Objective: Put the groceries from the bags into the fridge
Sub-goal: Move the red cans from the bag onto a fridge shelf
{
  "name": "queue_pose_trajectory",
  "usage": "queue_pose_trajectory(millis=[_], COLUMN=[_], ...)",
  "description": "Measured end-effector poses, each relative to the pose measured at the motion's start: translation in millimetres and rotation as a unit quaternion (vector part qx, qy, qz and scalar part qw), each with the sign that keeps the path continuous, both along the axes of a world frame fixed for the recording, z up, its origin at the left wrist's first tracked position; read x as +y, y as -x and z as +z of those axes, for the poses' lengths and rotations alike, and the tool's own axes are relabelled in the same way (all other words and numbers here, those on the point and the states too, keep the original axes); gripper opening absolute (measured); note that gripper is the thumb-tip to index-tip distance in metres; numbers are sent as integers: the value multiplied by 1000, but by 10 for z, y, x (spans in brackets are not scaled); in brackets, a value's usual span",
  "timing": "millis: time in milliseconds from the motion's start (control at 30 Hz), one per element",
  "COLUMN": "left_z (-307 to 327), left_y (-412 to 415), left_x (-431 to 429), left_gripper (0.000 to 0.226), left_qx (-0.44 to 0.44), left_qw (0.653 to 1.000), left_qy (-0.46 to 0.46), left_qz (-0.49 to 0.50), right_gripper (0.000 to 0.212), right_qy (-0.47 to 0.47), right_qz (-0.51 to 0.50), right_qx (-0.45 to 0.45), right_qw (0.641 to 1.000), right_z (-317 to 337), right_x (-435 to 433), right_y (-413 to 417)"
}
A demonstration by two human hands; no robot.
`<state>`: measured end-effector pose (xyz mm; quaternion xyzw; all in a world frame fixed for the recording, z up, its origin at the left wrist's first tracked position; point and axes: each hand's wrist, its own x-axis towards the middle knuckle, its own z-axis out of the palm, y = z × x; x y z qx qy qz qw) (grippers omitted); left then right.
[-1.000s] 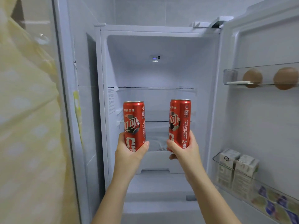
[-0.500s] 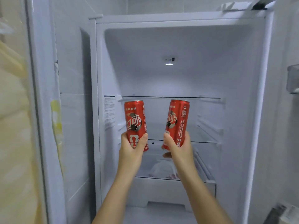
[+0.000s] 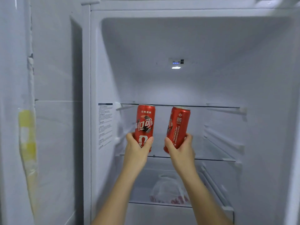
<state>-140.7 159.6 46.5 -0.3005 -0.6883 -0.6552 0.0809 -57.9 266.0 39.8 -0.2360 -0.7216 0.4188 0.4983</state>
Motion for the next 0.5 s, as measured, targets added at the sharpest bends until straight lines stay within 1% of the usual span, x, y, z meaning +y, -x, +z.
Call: queue_pose_trajectory(millis=[67,167,400,500], left_z=[-10,-83,-136,-105], left_y=[94,206,310,345], left_x=[78,209,404,460], left_gripper=[44,47,55,57], left_qx=[8,21,29,47], left_qw=[1000,999,994,984], left_qy=[26,46,97,158], left_qz=[0,2,33,71], right_gripper=[52,49,60,61], right_qy=[-19,-38,-49,-54], right_qz=[-25,-38,-66,-67], right_qx=[-46,-81,-123,-137], right_qw=[998,995,989,987], right_z=[22,37,-20,-36], right_x=[41,99,264,322], right_y=[55,118,234,249])
